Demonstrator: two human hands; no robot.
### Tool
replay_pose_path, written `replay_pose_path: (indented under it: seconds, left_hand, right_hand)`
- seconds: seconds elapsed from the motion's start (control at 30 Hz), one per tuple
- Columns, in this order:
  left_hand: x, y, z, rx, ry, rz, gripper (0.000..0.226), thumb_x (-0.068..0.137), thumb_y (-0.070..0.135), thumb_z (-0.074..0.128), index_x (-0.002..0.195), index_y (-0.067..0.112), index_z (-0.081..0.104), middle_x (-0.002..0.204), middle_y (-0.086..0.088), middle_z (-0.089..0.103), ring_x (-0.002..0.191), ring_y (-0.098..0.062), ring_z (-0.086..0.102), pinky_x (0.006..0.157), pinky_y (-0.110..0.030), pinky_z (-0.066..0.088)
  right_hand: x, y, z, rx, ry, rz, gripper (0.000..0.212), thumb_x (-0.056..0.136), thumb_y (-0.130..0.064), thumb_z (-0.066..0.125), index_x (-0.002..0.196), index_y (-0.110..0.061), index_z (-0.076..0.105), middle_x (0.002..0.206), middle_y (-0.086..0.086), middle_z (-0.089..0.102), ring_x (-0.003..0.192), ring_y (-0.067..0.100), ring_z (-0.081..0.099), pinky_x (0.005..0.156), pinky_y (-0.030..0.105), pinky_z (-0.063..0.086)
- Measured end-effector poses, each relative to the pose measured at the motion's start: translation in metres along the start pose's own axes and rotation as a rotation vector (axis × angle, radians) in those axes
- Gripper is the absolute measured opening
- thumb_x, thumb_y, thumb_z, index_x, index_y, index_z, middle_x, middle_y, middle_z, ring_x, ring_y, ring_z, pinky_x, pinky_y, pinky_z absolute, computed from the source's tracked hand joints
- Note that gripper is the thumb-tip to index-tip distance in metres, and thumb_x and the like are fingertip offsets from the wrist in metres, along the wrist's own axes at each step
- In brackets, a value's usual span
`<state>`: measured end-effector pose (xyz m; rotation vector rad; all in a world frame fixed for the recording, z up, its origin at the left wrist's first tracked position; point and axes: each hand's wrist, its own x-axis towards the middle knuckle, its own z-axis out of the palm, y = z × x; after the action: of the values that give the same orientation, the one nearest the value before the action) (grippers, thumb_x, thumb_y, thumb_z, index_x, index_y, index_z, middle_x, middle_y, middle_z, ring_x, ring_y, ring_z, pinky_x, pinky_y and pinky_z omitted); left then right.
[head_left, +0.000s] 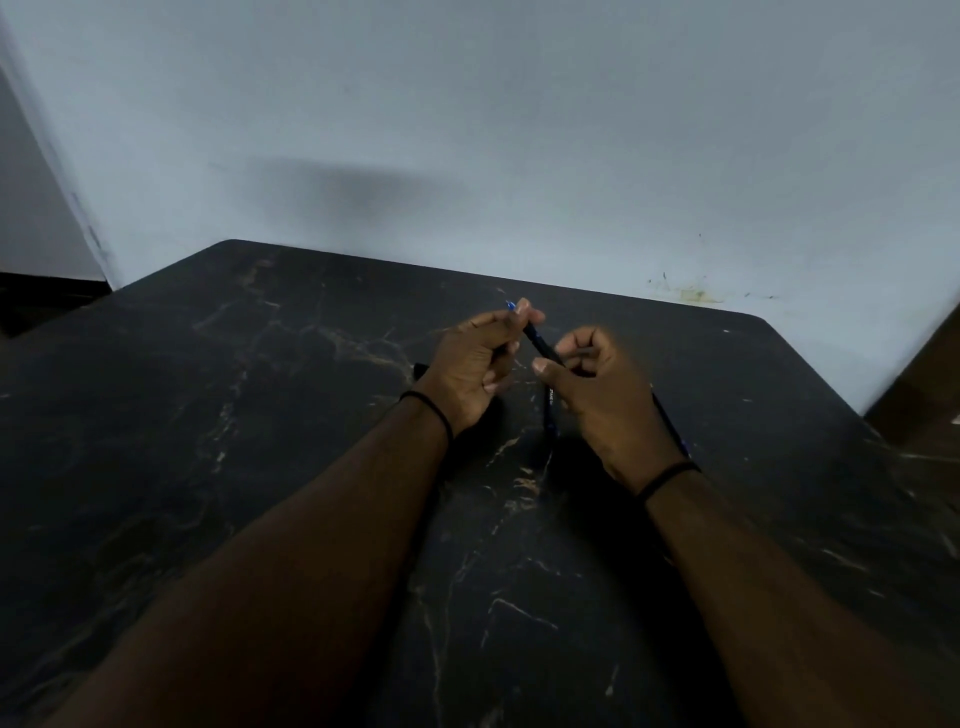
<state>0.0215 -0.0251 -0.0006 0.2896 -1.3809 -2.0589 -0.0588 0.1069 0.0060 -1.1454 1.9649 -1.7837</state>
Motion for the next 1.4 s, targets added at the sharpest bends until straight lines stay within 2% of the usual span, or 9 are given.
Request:
replay_pose_path:
  seconds: [0.13, 0.27, 0.4, 0.57, 0.7, 0.83, 0.9, 1.2, 1.4]
  left_hand:
    - [0.0001, 0.0003, 0.0021, 0.016, 0.001, -0.007, 0.021, 0.096, 0.026, 0.059, 0.092, 0.011, 0.073, 0.062, 0.001, 0.046, 0.035, -0.005, 0.027, 0.035, -0.021, 0.016]
    - [0.0004, 0.0004, 0.0027, 0.042, 0.009, -0.004, 0.022, 0.097, 0.026, 0.057, 0.096, 0.009, 0.070, 0.063, 0.000, 0.045, 0.035, -0.005, 0.026, 0.039, -0.025, 0.012]
    - [-0.0001, -0.0002, 0.0032, 0.037, -0.004, -0.007, 0.022, 0.098, 0.026, 0.056, 0.094, 0.010, 0.070, 0.062, 0.001, 0.046, 0.034, -0.004, 0.025, 0.038, -0.023, 0.013]
    - [-0.0012, 0.0010, 0.0044, 0.036, -0.018, 0.002, 0.022, 0.099, 0.025, 0.054, 0.091, 0.010, 0.069, 0.062, 0.001, 0.045, 0.034, -0.004, 0.026, 0.036, -0.022, 0.013]
    - [-0.0019, 0.0010, 0.0042, 0.055, -0.014, -0.001, 0.022, 0.098, 0.026, 0.055, 0.092, 0.012, 0.070, 0.063, 0.002, 0.046, 0.036, -0.005, 0.025, 0.041, -0.025, 0.011]
    - [-0.0013, 0.0009, 0.0036, 0.062, -0.016, -0.007, 0.023, 0.098, 0.029, 0.055, 0.096, 0.011, 0.069, 0.063, 0.002, 0.046, 0.036, -0.005, 0.025, 0.038, -0.022, 0.016]
    - [-0.0012, 0.0011, 0.0034, 0.052, -0.020, -0.010, 0.022, 0.099, 0.027, 0.054, 0.097, 0.009, 0.068, 0.064, 0.001, 0.046, 0.036, -0.005, 0.026, 0.037, -0.022, 0.017]
    - [-0.0034, 0.0028, 0.0031, 0.078, -0.030, 0.006, 0.021, 0.099, 0.026, 0.054, 0.098, 0.010, 0.068, 0.065, 0.000, 0.046, 0.038, -0.006, 0.026, 0.041, -0.024, 0.015]
    - [-0.0012, 0.0008, 0.0017, 0.053, -0.025, -0.003, 0.022, 0.098, 0.027, 0.055, 0.097, 0.009, 0.068, 0.064, 0.000, 0.045, 0.036, -0.005, 0.026, 0.035, -0.019, 0.019]
  right_hand:
    - [-0.0053, -0.0022, 0.0032, -0.041, -0.011, -0.008, 0.014, 0.095, -0.034, 0.065, 0.104, -0.024, 0.064, 0.087, 0.000, 0.073, 0.066, 0.001, 0.064, 0.057, 0.015, 0.046]
    - [-0.0066, -0.0031, 0.0036, -0.114, 0.027, -0.049, 0.028, 0.103, -0.031, 0.052, 0.092, -0.015, 0.072, 0.069, -0.003, 0.070, 0.046, -0.002, 0.049, 0.046, 0.011, 0.037]
    - [-0.0042, 0.0000, 0.0040, -0.090, 0.064, -0.068, 0.004, 0.094, -0.025, 0.067, 0.090, -0.024, 0.067, 0.075, -0.008, 0.065, 0.062, 0.001, 0.055, 0.061, 0.017, 0.046]
    - [-0.0026, 0.0022, 0.0035, -0.111, 0.091, -0.092, 0.006, 0.090, -0.031, 0.071, 0.087, -0.029, 0.066, 0.077, -0.011, 0.064, 0.066, 0.001, 0.056, 0.063, 0.020, 0.047]
    - [-0.0008, 0.0036, 0.0023, -0.285, 0.104, -0.075, 0.039, 0.102, -0.040, 0.049, 0.085, -0.012, 0.069, 0.070, 0.002, 0.062, 0.061, 0.009, 0.052, 0.057, 0.029, 0.037]
    - [-0.0020, 0.0020, 0.0009, -0.260, 0.079, -0.108, 0.020, 0.099, -0.034, 0.057, 0.089, -0.021, 0.068, 0.075, -0.005, 0.067, 0.062, -0.002, 0.054, 0.054, 0.009, 0.037]
    - [-0.0019, 0.0023, 0.0009, -0.209, 0.079, -0.115, 0.003, 0.094, -0.028, 0.065, 0.092, -0.026, 0.065, 0.082, -0.008, 0.068, 0.071, -0.002, 0.059, 0.063, 0.013, 0.043]
    - [-0.0034, 0.0007, 0.0032, -0.328, 0.087, -0.108, 0.029, 0.102, -0.036, 0.049, 0.086, -0.019, 0.067, 0.077, 0.002, 0.068, 0.070, 0.013, 0.062, 0.061, 0.028, 0.045]
    - [-0.0021, 0.0039, -0.0009, -0.189, 0.076, -0.102, 0.017, 0.086, -0.020, 0.076, 0.085, -0.033, 0.065, 0.078, -0.013, 0.066, 0.070, -0.004, 0.059, 0.067, 0.016, 0.048]
